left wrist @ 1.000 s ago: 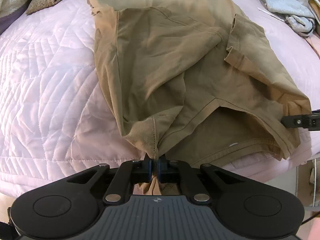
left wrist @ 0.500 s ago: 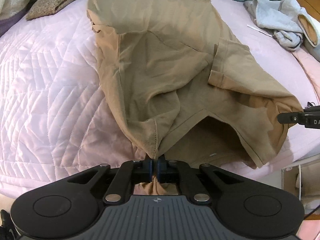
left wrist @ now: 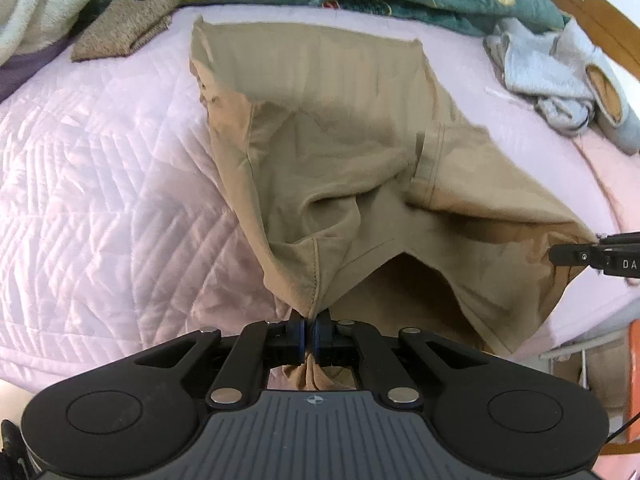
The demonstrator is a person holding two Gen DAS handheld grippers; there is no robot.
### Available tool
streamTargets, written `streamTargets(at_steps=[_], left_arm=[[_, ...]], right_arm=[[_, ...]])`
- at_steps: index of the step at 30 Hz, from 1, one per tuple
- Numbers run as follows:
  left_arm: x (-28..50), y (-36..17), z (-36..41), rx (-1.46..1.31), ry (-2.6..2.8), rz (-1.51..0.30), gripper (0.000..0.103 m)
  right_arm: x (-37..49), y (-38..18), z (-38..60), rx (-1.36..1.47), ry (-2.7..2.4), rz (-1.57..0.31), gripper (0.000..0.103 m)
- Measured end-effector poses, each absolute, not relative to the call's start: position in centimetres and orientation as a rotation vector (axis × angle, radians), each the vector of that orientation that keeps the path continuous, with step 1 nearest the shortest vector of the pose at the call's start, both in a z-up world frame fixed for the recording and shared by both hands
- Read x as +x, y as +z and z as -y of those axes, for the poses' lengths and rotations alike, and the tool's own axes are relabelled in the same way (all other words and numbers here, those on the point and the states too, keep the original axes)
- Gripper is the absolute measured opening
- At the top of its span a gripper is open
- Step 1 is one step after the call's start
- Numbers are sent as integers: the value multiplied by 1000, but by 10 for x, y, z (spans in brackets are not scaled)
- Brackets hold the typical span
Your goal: Fold clothes
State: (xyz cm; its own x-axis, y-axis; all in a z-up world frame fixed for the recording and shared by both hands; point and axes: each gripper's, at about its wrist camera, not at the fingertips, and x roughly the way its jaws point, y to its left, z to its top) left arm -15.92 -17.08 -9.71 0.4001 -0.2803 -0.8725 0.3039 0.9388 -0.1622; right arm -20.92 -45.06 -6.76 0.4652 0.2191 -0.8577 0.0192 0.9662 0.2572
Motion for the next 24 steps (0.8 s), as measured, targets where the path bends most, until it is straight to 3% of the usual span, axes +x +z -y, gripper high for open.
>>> streamTargets(at_steps=[15, 24], left_arm=[[-58, -16, 163, -5, -336, -1068, 4], [61, 15, 197, -2, -285, -1090, 4]], right_arm=[[-116, 18, 463, 198, 132, -1015, 6], [-15, 19, 501, 245, 176, -1001, 6]])
